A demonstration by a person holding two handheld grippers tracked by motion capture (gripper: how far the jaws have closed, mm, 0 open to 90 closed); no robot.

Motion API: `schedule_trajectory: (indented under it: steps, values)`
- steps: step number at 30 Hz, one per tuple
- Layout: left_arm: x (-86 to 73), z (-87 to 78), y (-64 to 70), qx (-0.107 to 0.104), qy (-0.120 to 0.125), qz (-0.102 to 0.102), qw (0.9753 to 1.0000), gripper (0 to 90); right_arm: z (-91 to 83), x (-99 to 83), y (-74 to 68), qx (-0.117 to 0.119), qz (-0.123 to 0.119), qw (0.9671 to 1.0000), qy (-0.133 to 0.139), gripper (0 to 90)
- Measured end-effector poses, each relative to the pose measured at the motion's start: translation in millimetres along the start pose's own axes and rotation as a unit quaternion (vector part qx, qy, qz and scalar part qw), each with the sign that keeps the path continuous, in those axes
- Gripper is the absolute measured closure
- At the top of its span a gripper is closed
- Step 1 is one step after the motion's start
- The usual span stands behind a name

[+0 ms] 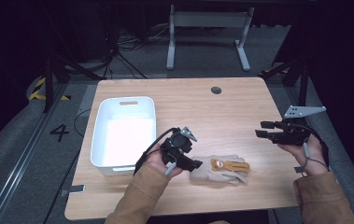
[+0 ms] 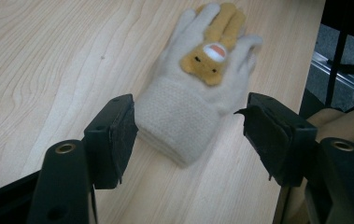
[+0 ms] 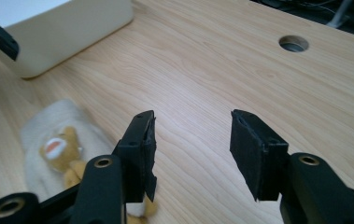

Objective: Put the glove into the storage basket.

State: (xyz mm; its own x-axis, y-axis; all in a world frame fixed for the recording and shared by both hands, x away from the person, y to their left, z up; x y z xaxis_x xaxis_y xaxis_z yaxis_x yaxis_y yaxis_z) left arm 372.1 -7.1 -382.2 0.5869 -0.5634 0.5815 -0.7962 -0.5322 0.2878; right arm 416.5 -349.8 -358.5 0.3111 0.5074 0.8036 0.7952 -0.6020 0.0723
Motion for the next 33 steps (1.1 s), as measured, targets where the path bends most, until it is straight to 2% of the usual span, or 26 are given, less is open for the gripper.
schedule_trajectory:
  steps: [7, 15, 17, 20, 23, 28, 33]
  values:
    - [-0.5, 6.0, 0.0, 0.0, -0.003, 0.002, 1.0, 33.4, -0.1, -12.9, 16.1, -0.039, 0.031, 0.9987, -0.007, 49.8]
    - [-0.3, 11.5, -0.1, 0.0, -0.001, -0.001, 1.0, 29.6, 0.2, -24.3, 28.6, -0.076, 0.071, 0.9946, -0.008, 48.9]
    - [-0.5, 12.1, -0.4, -0.001, -0.001, -0.003, 1.0, 30.9, 1.0, -27.5, 31.4, -0.084, 0.073, 0.9938, -0.008, 47.5]
    - [-0.6, 13.8, -0.6, 0.001, -0.002, -0.002, 1.0, 30.6, 5.7, -32.8, 33.3, -0.084, 0.08, 0.9929, -0.026, 43.3]
    - [-0.6, 15.3, -0.3, 0.002, -0.002, -0.003, 1.0, 30.0, 12.2, -37.4, 34.3, -0.097, 0.073, 0.9911, -0.054, 39.6]
    - [-0.4, 19.3, -0.8, 0.014, -0.001, 0.0, 0.9999, 24.5, 18.9, -42.9, 35.9, -0.095, 0.083, 0.9892, -0.076, 39.3]
    - [-0.5, 23.9, -1.0, 0.024, 0.005, 0.002, 0.9997, 22.4, 21.8, -48.2, 39.1, -0.1, 0.089, 0.9875, -0.083, 36.9]
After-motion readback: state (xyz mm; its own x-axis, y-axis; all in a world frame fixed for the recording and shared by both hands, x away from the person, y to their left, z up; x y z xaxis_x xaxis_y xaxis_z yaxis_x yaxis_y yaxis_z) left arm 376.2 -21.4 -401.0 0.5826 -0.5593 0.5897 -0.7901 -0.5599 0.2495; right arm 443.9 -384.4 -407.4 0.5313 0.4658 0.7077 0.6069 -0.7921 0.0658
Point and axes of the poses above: each handheld gripper's, and its own axes: z roughly forward along the jaws, x roughly out of its top, y roughly to its right, the point moved 3 cm from there along z, roughly forward along the jaws, and after that the axes turned 9 degrees about -z, right-handed, at the moved point
